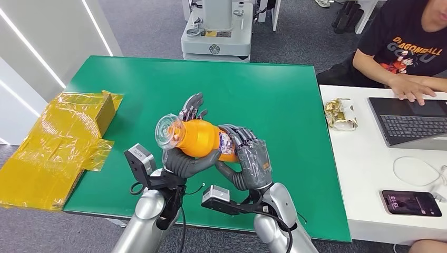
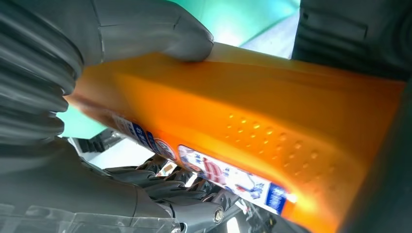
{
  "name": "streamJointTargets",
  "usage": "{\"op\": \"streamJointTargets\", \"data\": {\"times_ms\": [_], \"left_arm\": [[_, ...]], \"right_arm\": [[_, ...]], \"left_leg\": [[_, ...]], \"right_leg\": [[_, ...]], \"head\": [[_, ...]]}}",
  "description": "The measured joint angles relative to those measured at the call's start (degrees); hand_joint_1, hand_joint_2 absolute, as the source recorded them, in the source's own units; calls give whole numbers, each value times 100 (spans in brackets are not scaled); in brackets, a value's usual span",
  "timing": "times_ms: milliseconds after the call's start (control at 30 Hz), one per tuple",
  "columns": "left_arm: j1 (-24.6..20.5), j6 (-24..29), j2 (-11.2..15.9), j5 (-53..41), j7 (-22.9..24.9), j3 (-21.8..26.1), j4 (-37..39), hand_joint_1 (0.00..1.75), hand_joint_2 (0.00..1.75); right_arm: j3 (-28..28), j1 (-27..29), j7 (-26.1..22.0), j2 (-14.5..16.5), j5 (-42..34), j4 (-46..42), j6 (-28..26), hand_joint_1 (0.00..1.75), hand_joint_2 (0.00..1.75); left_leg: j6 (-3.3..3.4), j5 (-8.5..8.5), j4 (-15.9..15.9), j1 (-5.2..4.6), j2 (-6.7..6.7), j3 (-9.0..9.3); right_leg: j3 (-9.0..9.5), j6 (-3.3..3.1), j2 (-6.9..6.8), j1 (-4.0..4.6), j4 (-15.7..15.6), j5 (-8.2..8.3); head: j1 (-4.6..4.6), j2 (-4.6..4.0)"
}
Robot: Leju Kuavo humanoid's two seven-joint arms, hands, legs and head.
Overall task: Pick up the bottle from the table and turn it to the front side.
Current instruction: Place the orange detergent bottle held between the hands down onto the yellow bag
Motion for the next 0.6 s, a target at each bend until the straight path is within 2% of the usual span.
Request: {"op": "streamJointTargets", "data": {"times_ms": [367, 600], "left_arm": [[59, 149, -7, -20, 8, -1, 18, 0, 175], [85, 201, -7, -61, 2, -1, 15, 0, 175]], "right_arm": [[-36, 9, 304, 8, 291, 8, 540, 175, 175], [-59, 46, 399, 8, 389, 48, 656, 175, 175]], "left_leg": [[0, 0, 0, 0, 0, 0], [0, 0, 0, 0, 0, 0]], "right_leg": [[0, 0, 0, 0, 0, 0], [0, 0, 0, 0, 0, 0]], "head": [[0, 0], [0, 0]]}}
